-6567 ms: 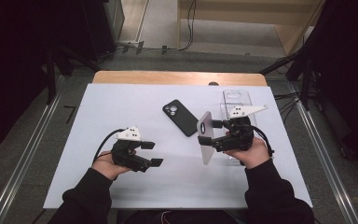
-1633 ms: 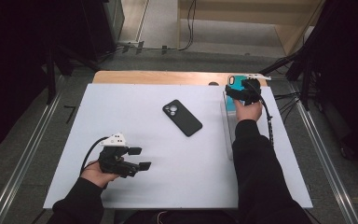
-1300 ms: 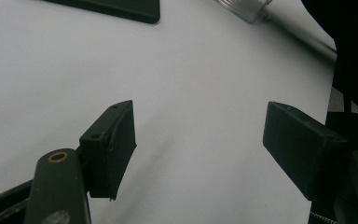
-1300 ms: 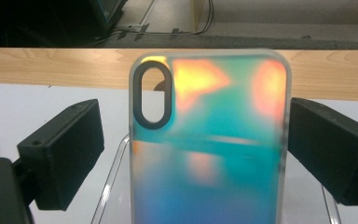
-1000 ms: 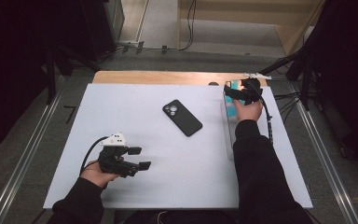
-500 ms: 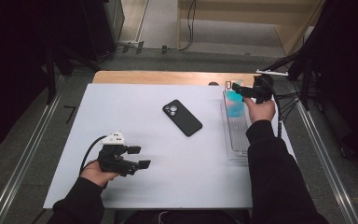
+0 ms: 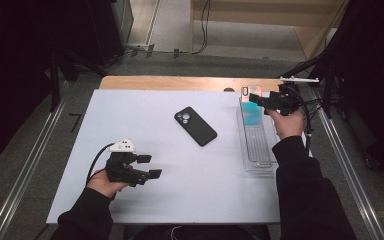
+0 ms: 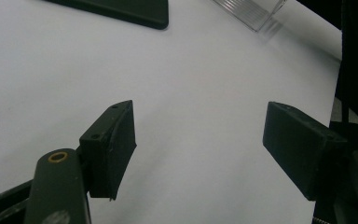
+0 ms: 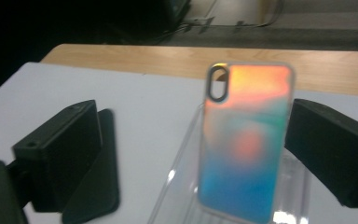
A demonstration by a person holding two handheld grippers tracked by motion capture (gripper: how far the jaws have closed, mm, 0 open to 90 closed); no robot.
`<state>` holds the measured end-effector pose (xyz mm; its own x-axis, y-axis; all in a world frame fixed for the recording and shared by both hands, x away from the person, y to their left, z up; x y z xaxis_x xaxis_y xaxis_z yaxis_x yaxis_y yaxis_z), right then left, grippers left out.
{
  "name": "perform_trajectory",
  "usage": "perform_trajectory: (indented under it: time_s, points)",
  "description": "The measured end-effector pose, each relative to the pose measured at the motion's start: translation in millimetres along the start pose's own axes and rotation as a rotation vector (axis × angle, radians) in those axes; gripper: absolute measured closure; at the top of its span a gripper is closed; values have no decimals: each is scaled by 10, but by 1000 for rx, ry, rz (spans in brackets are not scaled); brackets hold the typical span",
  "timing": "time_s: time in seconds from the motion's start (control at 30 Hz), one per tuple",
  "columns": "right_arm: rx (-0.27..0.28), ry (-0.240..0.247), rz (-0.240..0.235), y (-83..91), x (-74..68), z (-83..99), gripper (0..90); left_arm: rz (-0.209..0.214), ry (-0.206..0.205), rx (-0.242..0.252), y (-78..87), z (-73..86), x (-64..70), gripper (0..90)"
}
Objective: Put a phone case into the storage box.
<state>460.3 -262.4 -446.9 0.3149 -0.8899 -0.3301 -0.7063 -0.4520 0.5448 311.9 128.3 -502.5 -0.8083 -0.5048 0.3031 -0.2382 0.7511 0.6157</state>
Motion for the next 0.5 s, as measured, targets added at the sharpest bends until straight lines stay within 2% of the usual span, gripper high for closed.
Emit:
perform_trajectory:
  time_s: [0.07,0.3,0.43,0.5]
  points:
    - [-13,24,-27,31,-60,35,60,3,4,1,-3,-7,-2,262]
    - [-30,55,-130,157,-280,178,60,0,6,-2,-2,-23,-33,262]
    - [-39,68,-163,201,-351,246,61,2,8,-10,-6,-24,-45,261]
    - [-51,91,-182,227,-421,324,60,1,11,-7,-10,-28,-50,262]
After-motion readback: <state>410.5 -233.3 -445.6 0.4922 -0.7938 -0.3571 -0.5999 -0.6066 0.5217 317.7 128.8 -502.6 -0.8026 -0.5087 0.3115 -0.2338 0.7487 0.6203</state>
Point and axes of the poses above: each handheld gripper's, and its own axes: y roughly backward along the jaws, z roughly out of its underside, x roughly to its right, the point moved 8 cm from there along -y, roughly forward along the jaws
